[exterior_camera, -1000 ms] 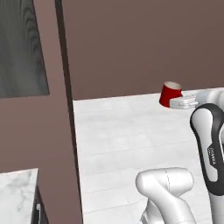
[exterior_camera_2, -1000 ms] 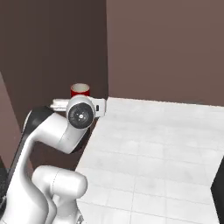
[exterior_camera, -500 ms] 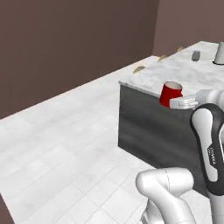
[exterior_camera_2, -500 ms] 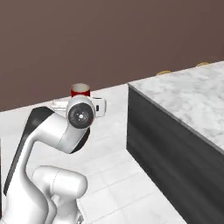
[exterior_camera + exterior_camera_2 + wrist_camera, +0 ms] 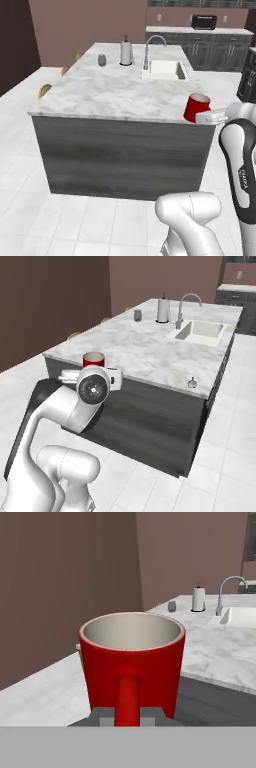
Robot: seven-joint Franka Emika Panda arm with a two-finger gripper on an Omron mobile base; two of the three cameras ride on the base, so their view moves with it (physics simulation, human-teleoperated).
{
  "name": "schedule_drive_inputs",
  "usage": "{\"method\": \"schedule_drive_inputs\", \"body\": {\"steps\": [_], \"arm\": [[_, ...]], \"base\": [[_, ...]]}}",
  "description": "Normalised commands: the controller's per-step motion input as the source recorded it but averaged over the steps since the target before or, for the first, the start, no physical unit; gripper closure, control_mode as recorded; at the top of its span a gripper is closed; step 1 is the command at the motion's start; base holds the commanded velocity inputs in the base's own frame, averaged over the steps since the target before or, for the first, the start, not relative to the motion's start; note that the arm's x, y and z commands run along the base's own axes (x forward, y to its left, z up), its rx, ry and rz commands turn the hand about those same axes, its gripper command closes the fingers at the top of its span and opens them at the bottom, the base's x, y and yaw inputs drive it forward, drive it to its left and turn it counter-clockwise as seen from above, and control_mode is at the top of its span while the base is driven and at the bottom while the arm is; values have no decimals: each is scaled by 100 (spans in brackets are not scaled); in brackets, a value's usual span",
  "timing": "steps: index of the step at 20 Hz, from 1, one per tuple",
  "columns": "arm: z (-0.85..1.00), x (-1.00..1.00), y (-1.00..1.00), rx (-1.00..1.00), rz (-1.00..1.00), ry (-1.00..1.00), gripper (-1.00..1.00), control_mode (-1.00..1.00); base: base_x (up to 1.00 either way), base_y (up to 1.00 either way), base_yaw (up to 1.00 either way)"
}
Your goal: Open the cabinet directly in front. Then move the liquor and the mug to the dining counter with the jar on it.
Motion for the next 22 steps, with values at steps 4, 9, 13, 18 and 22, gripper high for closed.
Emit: {"method": "schedule_drive_inputs", "body": {"steps": [4, 9, 13, 18, 22], "arm": [[0, 0, 0, 0, 0, 0, 100, 100], [0, 0, 0, 0, 0, 0, 100, 100], [0, 0, 0, 0, 0, 0, 100, 100], [0, 0, 0, 0, 0, 0, 100, 100], [0, 0, 0, 0, 0, 0, 100, 100]], "base": [[9, 14, -21], [6, 56, -3], [10, 100, -6], [25, 100, -10], [31, 100, -8]]}}
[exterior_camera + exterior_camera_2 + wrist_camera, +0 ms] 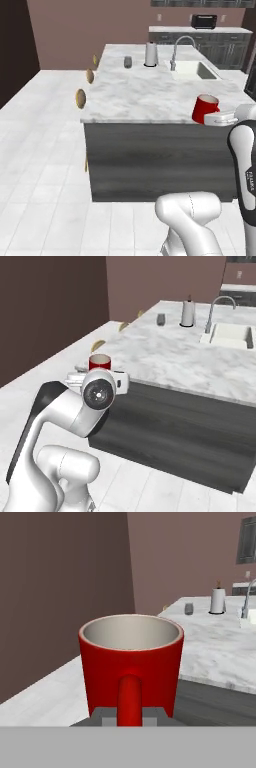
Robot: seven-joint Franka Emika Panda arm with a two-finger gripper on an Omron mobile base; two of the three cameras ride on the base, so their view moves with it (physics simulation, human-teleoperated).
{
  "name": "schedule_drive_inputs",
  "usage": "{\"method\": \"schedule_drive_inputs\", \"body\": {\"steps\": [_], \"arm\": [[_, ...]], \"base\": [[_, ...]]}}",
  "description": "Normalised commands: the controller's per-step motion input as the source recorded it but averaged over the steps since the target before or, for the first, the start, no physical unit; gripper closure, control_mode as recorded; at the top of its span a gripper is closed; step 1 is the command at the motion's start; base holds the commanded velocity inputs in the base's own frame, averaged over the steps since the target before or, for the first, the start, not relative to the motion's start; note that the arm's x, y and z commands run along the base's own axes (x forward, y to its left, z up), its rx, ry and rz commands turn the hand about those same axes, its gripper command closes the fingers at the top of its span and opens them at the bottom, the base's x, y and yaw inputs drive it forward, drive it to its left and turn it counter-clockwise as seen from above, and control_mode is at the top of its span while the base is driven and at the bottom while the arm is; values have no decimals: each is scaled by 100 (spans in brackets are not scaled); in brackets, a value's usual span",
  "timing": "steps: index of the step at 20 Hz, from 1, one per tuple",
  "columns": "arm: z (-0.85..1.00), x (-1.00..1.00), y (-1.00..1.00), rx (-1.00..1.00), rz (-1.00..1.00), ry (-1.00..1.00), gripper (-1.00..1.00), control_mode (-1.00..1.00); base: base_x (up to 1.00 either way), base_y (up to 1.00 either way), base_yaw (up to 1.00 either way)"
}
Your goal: Open the cabinet directly in front. Then move the liquor and the mug to the dining counter with the jar on it.
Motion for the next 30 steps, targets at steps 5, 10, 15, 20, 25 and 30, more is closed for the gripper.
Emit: {"method": "schedule_drive_inputs", "body": {"steps": [5, 10, 15, 20, 25, 30], "arm": [[0, 0, 0, 0, 0, 0, 100, 100], [0, 0, 0, 0, 0, 0, 100, 100], [0, 0, 0, 0, 0, 0, 100, 100], [0, 0, 0, 0, 0, 0, 100, 100], [0, 0, 0, 0, 0, 0, 100, 100], [0, 0, 0, 0, 0, 0, 100, 100]], "base": [[37, 100, -10], [43, 100, -12], [47, 100, -10], [64, 100, -11], [81, 100, -11], [100, 100, -13]]}}
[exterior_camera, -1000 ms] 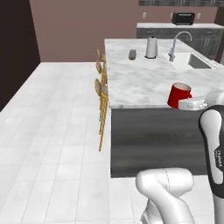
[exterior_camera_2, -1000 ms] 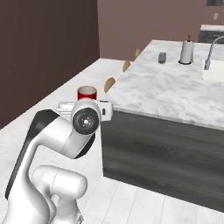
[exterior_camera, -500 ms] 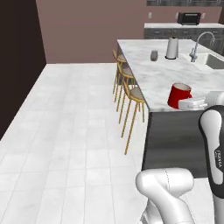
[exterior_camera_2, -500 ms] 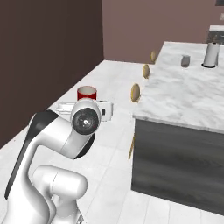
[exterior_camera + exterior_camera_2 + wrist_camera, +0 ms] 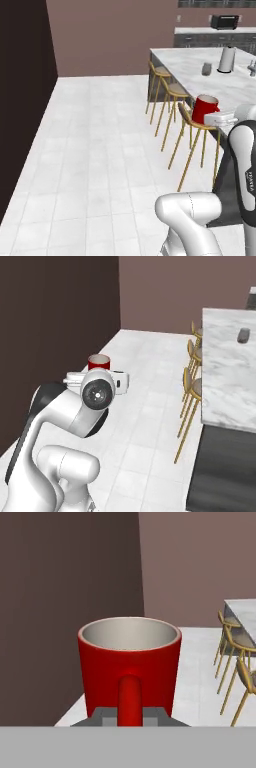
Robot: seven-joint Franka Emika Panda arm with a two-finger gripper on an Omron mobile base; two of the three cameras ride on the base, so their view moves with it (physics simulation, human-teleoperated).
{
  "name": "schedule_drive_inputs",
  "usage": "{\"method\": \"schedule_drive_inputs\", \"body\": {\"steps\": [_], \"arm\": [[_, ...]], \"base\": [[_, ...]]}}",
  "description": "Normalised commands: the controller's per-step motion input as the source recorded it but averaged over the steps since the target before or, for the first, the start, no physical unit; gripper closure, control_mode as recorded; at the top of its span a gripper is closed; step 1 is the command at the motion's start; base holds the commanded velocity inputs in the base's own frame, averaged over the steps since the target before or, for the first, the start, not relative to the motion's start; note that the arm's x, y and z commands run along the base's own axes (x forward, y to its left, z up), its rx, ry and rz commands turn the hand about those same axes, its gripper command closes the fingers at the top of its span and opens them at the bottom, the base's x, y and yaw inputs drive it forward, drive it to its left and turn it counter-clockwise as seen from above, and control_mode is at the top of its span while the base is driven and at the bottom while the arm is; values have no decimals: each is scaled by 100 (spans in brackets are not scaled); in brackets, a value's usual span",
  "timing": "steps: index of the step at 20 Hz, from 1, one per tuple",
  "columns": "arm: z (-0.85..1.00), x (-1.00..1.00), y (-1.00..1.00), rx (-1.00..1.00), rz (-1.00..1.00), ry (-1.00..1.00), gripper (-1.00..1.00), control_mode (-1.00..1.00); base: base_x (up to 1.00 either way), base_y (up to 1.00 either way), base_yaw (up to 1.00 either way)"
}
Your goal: Open the cabinet directly in front. Then move the liquor and the mug to the dining counter with the jar on it.
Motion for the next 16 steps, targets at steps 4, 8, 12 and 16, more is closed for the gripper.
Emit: {"method": "schedule_drive_inputs", "body": {"steps": [4, 8, 12, 16], "arm": [[0, 0, 0, 0, 0, 0, 100, 100], [0, 0, 0, 0, 0, 0, 100, 100], [0, 0, 0, 0, 0, 0, 100, 100], [0, 0, 0, 0, 0, 0, 100, 100]], "base": [[100, 100, -24], [100, 100, -29], [100, 98, -32], [100, 93, -32]]}}
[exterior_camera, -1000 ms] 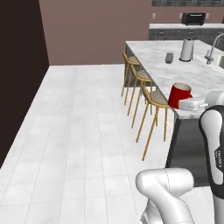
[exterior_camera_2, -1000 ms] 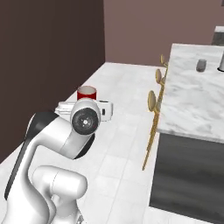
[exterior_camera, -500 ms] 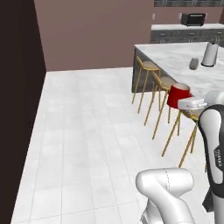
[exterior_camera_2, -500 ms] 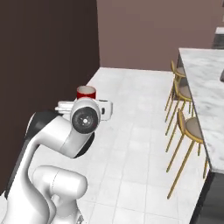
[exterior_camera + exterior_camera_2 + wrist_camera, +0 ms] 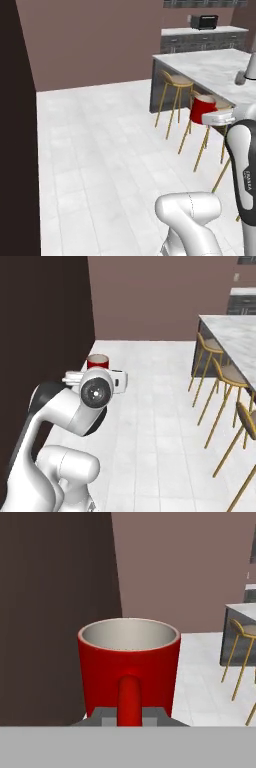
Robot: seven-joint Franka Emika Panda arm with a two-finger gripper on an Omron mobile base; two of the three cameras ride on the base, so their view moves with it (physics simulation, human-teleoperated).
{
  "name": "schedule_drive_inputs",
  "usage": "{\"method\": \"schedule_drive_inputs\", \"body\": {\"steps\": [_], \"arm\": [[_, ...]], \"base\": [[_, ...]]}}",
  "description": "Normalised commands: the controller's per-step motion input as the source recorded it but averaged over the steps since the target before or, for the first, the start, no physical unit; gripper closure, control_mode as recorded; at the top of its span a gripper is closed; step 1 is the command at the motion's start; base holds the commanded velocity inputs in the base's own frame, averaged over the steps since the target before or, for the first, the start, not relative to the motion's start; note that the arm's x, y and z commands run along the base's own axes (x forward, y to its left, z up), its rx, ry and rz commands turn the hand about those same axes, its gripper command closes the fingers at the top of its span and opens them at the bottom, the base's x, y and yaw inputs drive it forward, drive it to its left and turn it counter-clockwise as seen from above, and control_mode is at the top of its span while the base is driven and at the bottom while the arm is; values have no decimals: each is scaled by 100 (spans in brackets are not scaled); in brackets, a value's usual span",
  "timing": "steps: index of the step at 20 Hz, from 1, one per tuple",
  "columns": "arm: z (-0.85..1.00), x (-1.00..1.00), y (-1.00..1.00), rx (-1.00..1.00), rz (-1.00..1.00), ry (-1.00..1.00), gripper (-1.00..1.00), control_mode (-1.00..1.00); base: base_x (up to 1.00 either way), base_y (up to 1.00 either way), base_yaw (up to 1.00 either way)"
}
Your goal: Open the cabinet directly in front. Then move the liquor and the mug to the dining counter with the jar on it.
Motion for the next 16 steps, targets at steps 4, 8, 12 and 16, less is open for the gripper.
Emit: {"method": "schedule_drive_inputs", "body": {"steps": [4, 8, 12, 16], "arm": [[0, 0, 0, 0, 0, 0, 100, 100], [0, 0, 0, 0, 0, 0, 100, 100], [0, 0, 0, 0, 0, 0, 100, 100], [0, 0, 0, 0, 0, 0, 100, 100]], "base": [[100, 87, -34], [100, 87, -44], [100, 92, -68], [95, 72, -84]]}}
